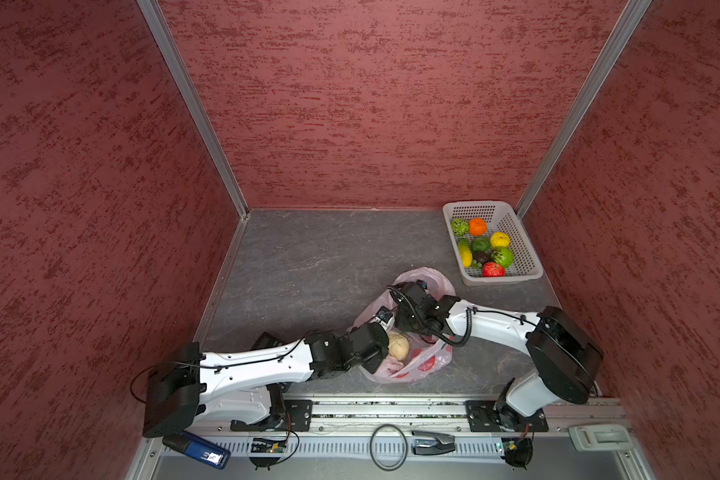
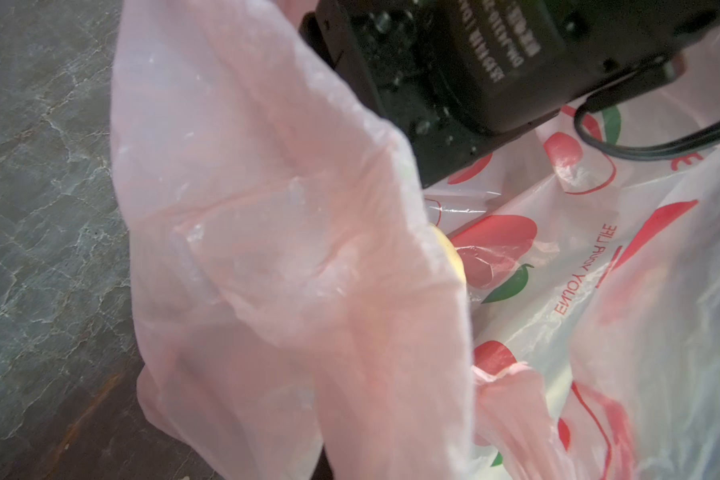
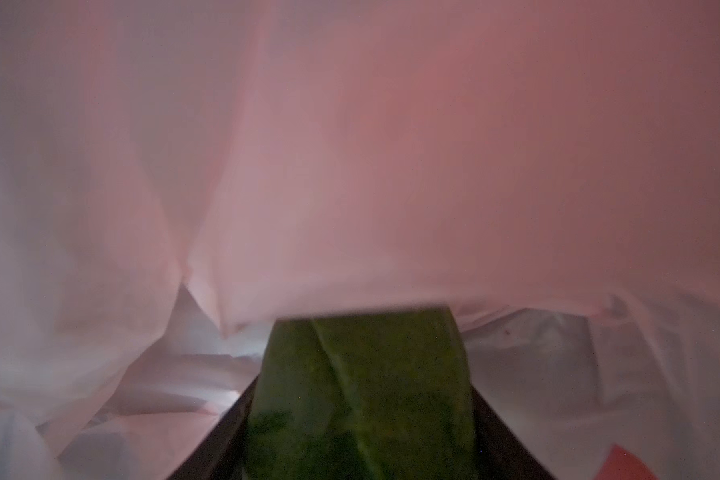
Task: Untie the knot of the plastic bag and take out the fruit
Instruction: 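Close the right gripper on the green lime inside the bag, then lift the lime out with the right gripper and carry it to the basket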
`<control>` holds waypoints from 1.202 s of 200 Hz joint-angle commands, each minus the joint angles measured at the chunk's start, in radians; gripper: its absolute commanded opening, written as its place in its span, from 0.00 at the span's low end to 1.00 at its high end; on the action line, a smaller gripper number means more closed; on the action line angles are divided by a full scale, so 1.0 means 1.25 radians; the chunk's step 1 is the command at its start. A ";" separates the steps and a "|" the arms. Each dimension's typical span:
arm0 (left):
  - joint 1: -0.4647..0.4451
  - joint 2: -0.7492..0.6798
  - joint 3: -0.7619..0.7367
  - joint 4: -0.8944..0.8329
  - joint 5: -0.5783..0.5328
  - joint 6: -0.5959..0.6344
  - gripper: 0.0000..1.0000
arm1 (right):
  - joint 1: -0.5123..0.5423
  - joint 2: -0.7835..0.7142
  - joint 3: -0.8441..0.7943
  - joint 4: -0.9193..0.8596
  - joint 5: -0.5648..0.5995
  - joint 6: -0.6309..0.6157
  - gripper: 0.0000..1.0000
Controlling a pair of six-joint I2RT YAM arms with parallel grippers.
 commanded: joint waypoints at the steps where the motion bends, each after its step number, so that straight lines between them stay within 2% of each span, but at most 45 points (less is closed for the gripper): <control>1: 0.006 -0.010 0.007 0.013 -0.007 -0.005 0.00 | 0.005 -0.056 0.007 -0.002 0.027 0.009 0.55; 21: 0.010 -0.013 0.003 0.013 -0.007 -0.005 0.00 | 0.006 -0.112 0.000 -0.012 0.009 0.011 0.49; 67: 0.034 -0.013 0.009 0.011 -0.006 0.006 0.00 | 0.025 -0.230 -0.053 0.021 -0.085 0.033 0.47; 123: 0.048 -0.009 0.027 0.003 -0.015 0.021 0.00 | 0.064 -0.270 -0.091 0.095 -0.170 -0.017 0.48; 167: 0.055 0.002 0.040 -0.039 -0.039 0.009 0.00 | 0.113 -0.303 -0.040 0.064 -0.127 -0.047 0.48; 200: 0.065 -0.014 0.050 -0.076 -0.061 0.000 0.00 | 0.114 -0.367 -0.018 0.018 -0.087 -0.045 0.48; 240: 0.075 -0.032 0.065 -0.107 -0.071 0.001 0.00 | 0.110 -0.392 0.072 -0.050 -0.031 -0.061 0.49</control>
